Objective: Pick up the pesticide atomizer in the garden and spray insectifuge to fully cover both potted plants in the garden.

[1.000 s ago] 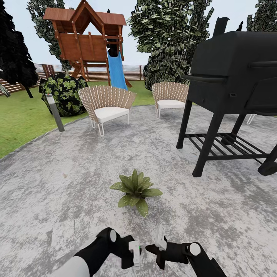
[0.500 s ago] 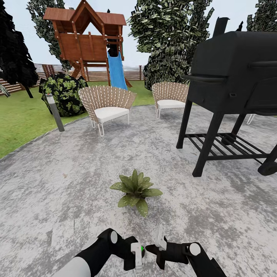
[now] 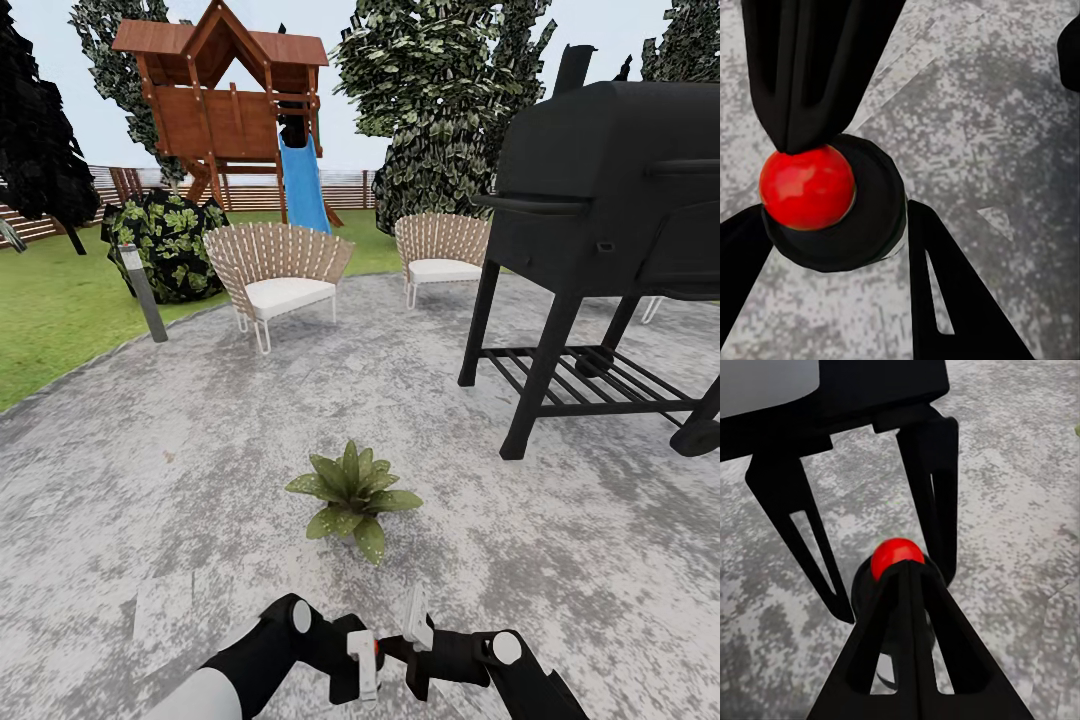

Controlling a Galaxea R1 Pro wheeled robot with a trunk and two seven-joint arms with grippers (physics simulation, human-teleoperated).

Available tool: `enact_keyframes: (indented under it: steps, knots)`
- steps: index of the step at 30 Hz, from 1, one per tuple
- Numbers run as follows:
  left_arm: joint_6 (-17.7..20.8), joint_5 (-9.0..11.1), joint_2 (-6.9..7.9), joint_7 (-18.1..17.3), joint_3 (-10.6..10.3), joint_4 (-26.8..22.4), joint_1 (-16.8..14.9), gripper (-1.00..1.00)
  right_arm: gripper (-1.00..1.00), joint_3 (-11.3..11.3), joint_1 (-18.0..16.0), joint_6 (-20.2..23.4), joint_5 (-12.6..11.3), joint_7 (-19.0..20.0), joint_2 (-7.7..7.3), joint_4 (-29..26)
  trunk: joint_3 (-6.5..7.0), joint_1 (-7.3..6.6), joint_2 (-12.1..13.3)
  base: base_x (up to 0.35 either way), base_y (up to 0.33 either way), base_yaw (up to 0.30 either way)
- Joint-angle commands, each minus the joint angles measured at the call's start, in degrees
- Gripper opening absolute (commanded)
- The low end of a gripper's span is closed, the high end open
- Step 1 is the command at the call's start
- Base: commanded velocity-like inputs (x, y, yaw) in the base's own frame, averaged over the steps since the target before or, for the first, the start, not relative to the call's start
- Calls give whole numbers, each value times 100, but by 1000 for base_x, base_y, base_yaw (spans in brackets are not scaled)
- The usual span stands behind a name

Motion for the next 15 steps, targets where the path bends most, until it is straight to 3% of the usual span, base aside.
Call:
enact_keyframes:
  steps: [1, 7, 15]
  knots:
    - [-50, -57, -5, -9, 1, -7, -2, -100, -100, -44, -3, -24, 47, 31, 10, -5, -5, -1, -2, 0, 0, 0]
    - [-43, -56, -5, -9, 1, -1, -2, -100, -100, -45, -3, -24, 47, 31, 10, -4, -5, -1, -2, 0, 0, 0]
    - [0, -108, 118, 4, -9, 77, -3, -100, -100, -43, -3, -24, 47, 31, 10, -7, -5, -1, -2, 0, 0, 0]
